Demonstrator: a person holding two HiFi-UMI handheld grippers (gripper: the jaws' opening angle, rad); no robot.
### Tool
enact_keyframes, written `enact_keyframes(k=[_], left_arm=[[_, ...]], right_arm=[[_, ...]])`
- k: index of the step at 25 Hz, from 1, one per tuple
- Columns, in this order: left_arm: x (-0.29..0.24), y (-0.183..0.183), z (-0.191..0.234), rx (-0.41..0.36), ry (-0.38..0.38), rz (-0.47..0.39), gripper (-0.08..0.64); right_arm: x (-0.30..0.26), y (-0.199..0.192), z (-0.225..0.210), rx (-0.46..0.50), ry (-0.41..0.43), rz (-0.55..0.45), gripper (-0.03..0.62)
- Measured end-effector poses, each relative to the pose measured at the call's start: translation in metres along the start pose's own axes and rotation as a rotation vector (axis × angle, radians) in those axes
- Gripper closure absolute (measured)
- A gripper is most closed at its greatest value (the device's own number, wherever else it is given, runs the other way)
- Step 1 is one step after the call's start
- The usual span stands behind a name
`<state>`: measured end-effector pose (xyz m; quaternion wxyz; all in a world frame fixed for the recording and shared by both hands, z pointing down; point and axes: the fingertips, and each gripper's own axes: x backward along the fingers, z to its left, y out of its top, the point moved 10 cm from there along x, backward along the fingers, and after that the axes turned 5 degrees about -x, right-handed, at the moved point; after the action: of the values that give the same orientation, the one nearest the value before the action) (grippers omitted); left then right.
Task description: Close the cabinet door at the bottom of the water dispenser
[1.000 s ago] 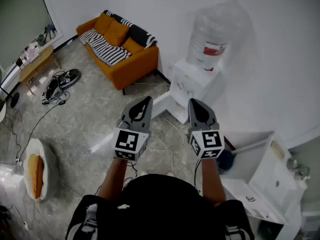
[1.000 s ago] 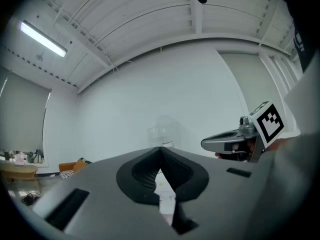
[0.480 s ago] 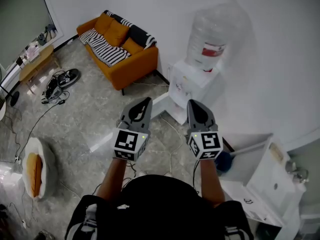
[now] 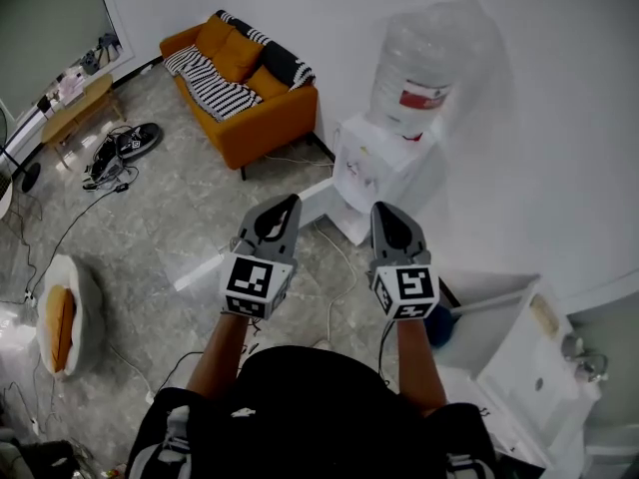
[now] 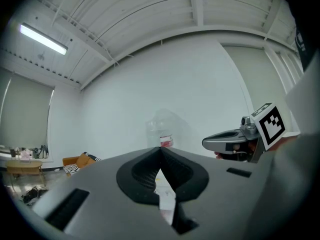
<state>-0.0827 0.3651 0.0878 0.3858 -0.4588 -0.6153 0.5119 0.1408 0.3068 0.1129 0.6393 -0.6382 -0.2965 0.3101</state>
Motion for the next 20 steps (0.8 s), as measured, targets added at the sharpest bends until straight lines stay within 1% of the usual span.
enact_keyframes(k=[1,3,5,10,14,20], left_arm=[[0.000,-0.001,-0.003,-0.002,0.003,0.005,0.549],[0.000,-0.004,-0.006,-0.030,0.009,0.017,0.549],[-0.003,-0.007,-0.009,-0.042,0.015,0.027,0.549],[-0.014,-0.007,-0.009,-0.024,0.023,0.029,0.549],[-0.030,-0.014,-0.003,-0.029,0.018,0.036,0.549],[-0.063,-0.020,0.022,-0.018,0.012,0.031,0.549]], right_arm=[[0.001,-0.002,-0.001,0.007,0.011,0.010,0.557],[0.001,-0.007,-0.004,0.019,0.034,0.029,0.557],[0.000,-0.012,-0.009,0.028,0.041,0.043,0.557],[-0.010,-0.015,-0.019,0.027,0.052,0.039,0.557],[-0.024,-0.016,-0.027,0.045,0.063,0.050,0.557],[-0.061,-0.021,-0.039,0.058,0.044,0.061,0.557]])
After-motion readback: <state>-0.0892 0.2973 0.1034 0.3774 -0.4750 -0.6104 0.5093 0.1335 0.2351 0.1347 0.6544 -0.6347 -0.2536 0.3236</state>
